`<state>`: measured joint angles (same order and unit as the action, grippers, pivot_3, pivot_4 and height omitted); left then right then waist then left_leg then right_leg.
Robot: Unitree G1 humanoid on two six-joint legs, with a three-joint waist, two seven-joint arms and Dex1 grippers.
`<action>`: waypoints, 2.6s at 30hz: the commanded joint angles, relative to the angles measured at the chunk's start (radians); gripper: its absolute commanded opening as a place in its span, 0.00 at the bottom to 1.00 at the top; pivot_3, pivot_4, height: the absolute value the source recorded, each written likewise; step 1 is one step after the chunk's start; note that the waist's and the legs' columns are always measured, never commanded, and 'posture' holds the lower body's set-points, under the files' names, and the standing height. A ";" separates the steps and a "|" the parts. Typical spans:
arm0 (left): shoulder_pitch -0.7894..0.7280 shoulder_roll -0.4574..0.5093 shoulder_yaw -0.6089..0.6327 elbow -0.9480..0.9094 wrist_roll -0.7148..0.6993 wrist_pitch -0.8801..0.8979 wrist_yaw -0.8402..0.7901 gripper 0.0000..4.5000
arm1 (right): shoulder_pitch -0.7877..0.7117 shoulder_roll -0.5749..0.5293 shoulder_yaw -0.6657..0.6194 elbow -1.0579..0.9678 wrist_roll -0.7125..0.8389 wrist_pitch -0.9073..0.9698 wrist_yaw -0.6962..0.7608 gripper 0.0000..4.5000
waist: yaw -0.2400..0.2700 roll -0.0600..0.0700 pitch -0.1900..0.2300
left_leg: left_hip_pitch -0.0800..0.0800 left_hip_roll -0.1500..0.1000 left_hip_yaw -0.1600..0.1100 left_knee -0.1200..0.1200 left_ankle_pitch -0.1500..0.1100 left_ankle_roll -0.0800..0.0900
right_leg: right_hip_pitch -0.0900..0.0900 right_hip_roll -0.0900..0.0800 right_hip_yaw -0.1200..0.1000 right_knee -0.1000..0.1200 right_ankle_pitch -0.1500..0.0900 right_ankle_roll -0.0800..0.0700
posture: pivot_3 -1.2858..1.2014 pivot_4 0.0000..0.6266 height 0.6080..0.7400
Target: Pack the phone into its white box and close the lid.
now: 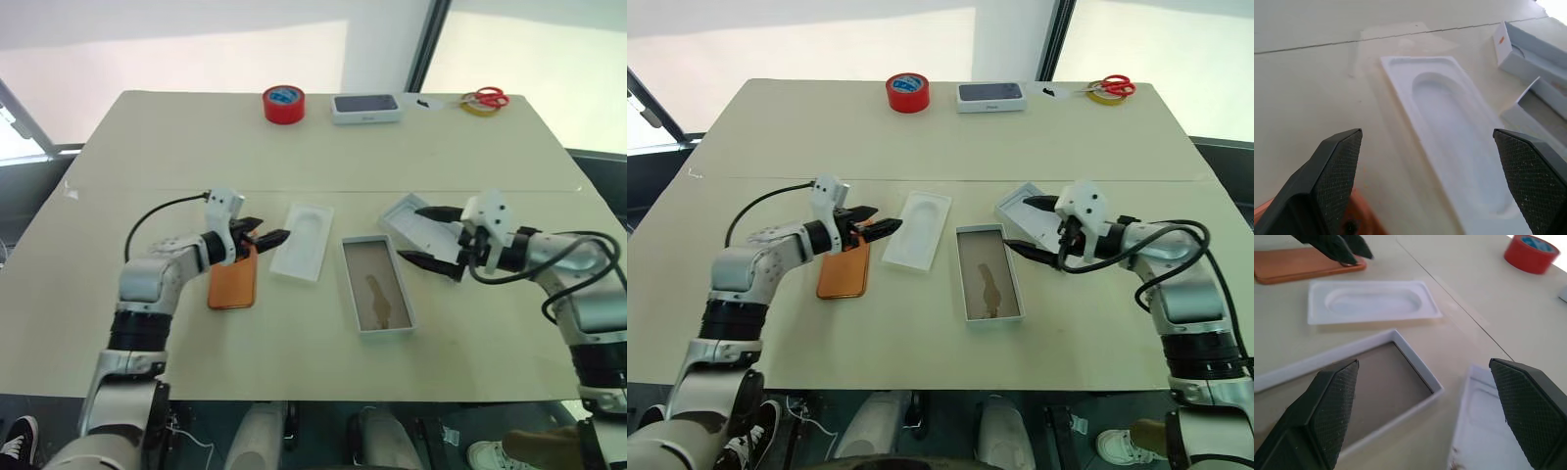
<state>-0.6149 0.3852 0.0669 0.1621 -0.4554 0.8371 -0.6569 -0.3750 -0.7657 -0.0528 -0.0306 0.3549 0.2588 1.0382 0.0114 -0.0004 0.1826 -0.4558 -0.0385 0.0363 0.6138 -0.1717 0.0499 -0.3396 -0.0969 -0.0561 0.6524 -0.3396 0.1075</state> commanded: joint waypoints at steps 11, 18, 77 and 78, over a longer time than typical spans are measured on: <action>-0.065 -0.091 0.090 0.052 -0.132 0.234 0.059 1.00 | 0.043 -0.001 -0.020 -0.073 0.001 0.004 -0.039 0.99 | 0.001 0.000 0.000 | -0.003 0.000 0.000 0.001 0.004 -0.004 | 0.000 0.001 -0.001 0.002 0.000 0.001 | 0.52 0.24 0.96; -0.047 -0.073 0.048 0.080 -0.116 0.274 0.048 0.95 | 0.046 0.014 -0.011 -0.081 -0.001 0.001 -0.059 1.00 | 0.001 0.000 0.000 | -0.003 0.000 0.000 0.002 0.004 -0.005 | 0.000 0.001 -0.001 0.002 0.000 0.001 | 0.52 0.24 0.96; -0.039 -0.278 0.354 -0.086 -0.450 0.348 0.397 0.00 | -0.050 0.080 0.106 0.035 -0.091 -0.004 0.087 0.64 | 0.006 -0.005 0.000 | -0.001 -0.001 0.000 0.002 0.004 -0.008 | 0.002 0.002 -0.001 0.003 0.001 0.002 | 0.52 0.24 0.96; -0.029 -0.286 0.346 -0.094 -0.449 0.337 0.394 0.00 | -0.035 0.063 0.085 0.026 -0.079 0.010 0.088 0.64 | 0.008 -0.005 0.000 | -0.001 -0.001 0.000 0.002 0.004 -0.008 | 0.003 0.001 -0.001 0.002 0.001 0.002 | 0.52 0.24 0.96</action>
<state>-0.6415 0.1056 0.4333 0.1108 -0.8848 1.1901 -0.2491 -0.4243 -0.6783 0.0928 0.0361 0.2336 0.2475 1.1261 0.0197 -0.0059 0.1823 -0.4564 -0.0395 0.0360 0.6155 -0.1680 0.0411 -0.3365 -0.0957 -0.0576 0.6548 -0.3389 0.1091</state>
